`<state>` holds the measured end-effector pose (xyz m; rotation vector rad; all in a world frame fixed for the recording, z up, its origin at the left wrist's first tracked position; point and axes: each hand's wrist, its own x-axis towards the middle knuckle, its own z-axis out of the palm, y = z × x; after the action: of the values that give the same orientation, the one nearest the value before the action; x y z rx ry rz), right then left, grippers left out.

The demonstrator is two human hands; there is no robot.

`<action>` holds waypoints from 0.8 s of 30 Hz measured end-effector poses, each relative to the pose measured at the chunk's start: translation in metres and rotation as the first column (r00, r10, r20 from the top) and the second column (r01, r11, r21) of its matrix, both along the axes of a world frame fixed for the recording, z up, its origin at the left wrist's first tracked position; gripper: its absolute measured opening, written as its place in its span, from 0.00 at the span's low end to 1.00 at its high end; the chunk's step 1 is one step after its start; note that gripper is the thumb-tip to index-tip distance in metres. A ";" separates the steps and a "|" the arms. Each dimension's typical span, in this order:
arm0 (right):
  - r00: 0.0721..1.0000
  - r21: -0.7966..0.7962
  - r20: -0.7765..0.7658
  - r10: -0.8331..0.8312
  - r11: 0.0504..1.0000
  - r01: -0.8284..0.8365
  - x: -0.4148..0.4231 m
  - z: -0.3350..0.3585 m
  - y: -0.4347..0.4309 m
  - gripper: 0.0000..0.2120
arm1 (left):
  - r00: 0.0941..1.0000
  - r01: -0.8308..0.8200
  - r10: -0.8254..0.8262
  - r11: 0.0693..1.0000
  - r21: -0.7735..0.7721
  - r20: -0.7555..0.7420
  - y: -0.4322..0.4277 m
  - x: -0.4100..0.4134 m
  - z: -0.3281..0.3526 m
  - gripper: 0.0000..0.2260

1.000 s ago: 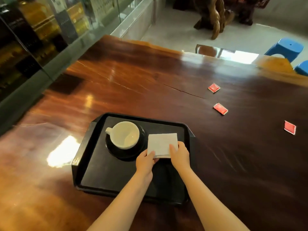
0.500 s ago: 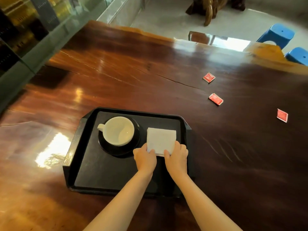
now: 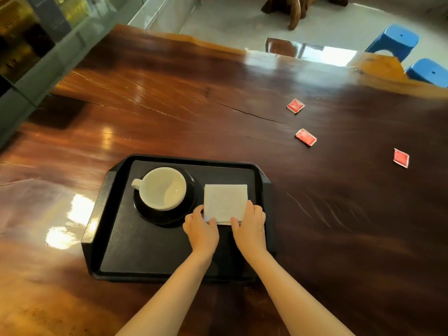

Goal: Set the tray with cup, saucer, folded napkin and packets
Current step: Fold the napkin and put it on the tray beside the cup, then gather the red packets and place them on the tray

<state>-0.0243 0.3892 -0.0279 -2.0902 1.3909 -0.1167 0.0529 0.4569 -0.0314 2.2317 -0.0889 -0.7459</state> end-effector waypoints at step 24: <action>0.982 0.190 0.110 0.152 0.967 -0.171 -0.178 0.051 -0.171 0.22 | 0.865 0.404 -0.354 0.912 -0.075 0.356 -0.122 -0.117 0.067 0.11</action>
<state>-0.2026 0.2181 0.0234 -1.9945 1.1234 -0.0083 -0.0643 0.3349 0.0359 2.1992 -0.7504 -0.5289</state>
